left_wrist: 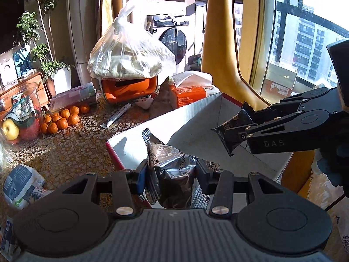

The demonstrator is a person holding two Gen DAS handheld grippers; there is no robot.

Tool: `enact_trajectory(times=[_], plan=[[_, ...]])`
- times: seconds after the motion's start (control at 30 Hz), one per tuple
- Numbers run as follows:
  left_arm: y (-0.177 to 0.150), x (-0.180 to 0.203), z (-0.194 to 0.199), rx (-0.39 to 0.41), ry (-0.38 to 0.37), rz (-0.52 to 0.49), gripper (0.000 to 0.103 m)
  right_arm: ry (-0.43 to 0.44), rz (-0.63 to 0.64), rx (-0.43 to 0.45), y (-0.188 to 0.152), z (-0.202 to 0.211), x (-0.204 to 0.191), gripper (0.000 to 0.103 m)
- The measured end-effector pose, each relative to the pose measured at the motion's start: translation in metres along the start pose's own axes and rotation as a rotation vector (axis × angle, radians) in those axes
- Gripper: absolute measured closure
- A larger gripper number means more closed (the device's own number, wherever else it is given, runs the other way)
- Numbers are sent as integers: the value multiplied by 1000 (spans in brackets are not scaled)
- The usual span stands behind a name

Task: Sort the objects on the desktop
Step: 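Lift and carry silver packet with left tool while right tool carries black packet to red box, then lower and open left tool in red box while right tool releases black packet there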

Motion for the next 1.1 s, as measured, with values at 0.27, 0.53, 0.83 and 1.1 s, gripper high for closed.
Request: enact_trajectory(times=[0.27,0.53,0.83,1.1], plan=[[-1,19,-40,-79,-23,-76,58,-15,-18,-102,-15,-35,15,70],[2,31,-65,-139,-53,-129,58,-5,-44,-180,-27,-58,24,71],[1,37,-95,-241,-86,-169,58,22,-64,-236,-29,-69,32,70],[-10,38,-111,-334,-112,-168,58,27,-55,-243,-30,-70,31,70]])
Point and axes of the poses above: each gripper's, at about its wrist camera, not at the fingertips, and z roughly against the way its jaws point, x to its right, y to its top, the point moved 5 cm from there along -z, roughly the way its jaws point, and after that the axes turned 3 degrees about -z, right-handed, at the moved point
